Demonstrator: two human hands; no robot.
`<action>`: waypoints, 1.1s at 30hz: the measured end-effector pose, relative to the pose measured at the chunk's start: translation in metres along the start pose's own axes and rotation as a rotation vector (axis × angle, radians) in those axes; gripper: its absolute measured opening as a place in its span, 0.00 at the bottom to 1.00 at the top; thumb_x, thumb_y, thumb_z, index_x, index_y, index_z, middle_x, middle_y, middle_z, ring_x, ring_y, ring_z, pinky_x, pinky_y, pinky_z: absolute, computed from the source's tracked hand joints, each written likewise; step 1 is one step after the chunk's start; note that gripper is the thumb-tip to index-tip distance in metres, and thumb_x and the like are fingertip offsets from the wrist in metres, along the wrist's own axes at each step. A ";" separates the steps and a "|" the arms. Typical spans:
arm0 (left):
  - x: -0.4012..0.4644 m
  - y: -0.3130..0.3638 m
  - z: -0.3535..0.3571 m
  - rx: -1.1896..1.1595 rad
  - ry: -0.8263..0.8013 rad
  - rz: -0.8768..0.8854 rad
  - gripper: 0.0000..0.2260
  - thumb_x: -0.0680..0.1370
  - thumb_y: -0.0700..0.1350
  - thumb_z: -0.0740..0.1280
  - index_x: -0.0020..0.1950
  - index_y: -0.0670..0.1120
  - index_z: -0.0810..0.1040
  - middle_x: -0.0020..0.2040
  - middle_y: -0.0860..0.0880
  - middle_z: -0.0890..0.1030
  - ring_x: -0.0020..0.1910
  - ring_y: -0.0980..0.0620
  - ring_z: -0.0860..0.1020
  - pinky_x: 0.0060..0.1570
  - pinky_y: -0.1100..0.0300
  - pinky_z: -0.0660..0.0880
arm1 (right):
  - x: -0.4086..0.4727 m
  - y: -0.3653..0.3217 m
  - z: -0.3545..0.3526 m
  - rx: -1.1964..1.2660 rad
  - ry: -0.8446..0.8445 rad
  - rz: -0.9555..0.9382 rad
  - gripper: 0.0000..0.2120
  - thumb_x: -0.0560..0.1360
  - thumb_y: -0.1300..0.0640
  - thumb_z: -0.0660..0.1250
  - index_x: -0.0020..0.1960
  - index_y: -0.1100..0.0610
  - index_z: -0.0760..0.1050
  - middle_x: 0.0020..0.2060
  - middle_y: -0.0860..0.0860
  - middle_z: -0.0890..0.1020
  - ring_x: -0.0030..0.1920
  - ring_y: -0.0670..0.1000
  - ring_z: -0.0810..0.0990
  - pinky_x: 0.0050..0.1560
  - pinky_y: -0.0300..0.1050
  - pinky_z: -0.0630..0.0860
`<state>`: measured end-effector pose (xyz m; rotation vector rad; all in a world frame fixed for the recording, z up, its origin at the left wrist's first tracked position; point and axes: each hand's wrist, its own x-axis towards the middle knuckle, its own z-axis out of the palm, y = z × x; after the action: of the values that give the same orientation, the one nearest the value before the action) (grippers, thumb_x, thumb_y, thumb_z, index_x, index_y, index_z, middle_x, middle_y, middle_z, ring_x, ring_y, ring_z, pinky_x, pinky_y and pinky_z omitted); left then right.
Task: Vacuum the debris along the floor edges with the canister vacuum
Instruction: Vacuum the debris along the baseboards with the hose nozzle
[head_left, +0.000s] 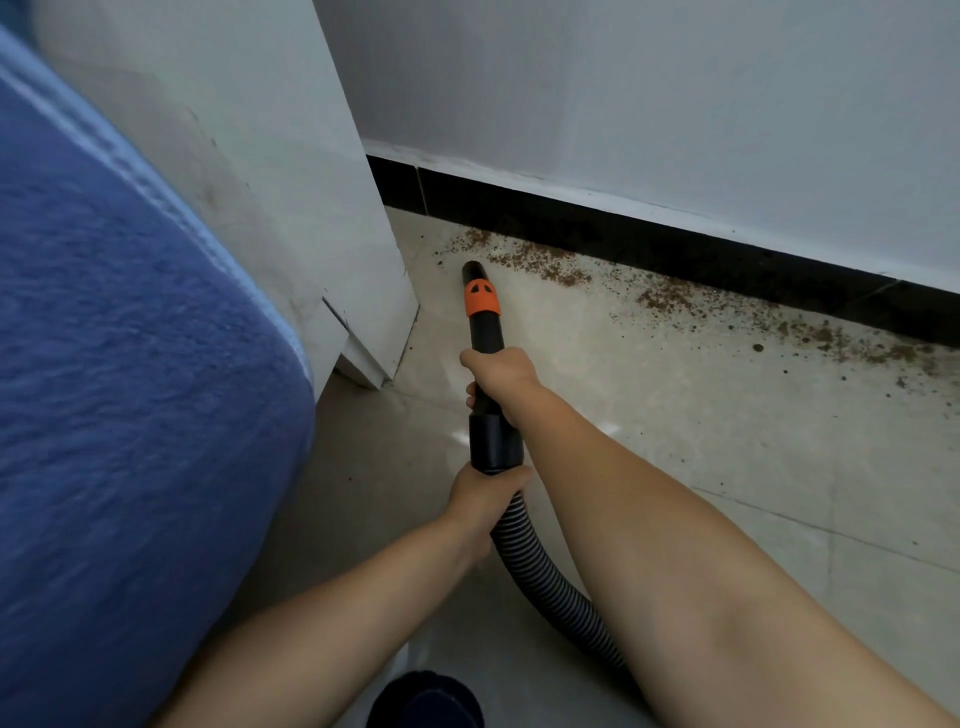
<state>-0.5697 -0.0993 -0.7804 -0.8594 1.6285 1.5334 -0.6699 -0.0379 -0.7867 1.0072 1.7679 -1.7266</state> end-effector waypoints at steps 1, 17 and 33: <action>-0.003 -0.001 0.001 -0.013 -0.004 -0.008 0.16 0.72 0.36 0.70 0.60 0.37 0.75 0.57 0.34 0.79 0.55 0.37 0.79 0.54 0.47 0.76 | -0.003 0.001 -0.001 -0.012 -0.004 0.000 0.07 0.73 0.59 0.66 0.45 0.59 0.68 0.29 0.55 0.76 0.25 0.51 0.74 0.27 0.40 0.74; 0.024 0.028 -0.012 -0.130 0.037 -0.024 0.09 0.73 0.38 0.69 0.52 0.39 0.76 0.43 0.42 0.78 0.44 0.44 0.77 0.46 0.52 0.74 | 0.021 -0.035 0.031 -0.112 -0.112 -0.050 0.09 0.74 0.61 0.64 0.51 0.62 0.68 0.30 0.55 0.74 0.26 0.52 0.73 0.28 0.43 0.73; -0.006 -0.005 0.010 0.088 -0.110 0.002 0.16 0.73 0.37 0.70 0.60 0.37 0.75 0.57 0.34 0.79 0.51 0.40 0.79 0.55 0.48 0.76 | 0.001 0.015 -0.023 0.061 0.143 0.000 0.10 0.72 0.57 0.67 0.50 0.60 0.69 0.29 0.54 0.77 0.24 0.52 0.76 0.31 0.44 0.76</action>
<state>-0.5622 -0.0900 -0.7781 -0.7134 1.6046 1.4729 -0.6555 -0.0155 -0.7950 1.1827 1.8109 -1.7572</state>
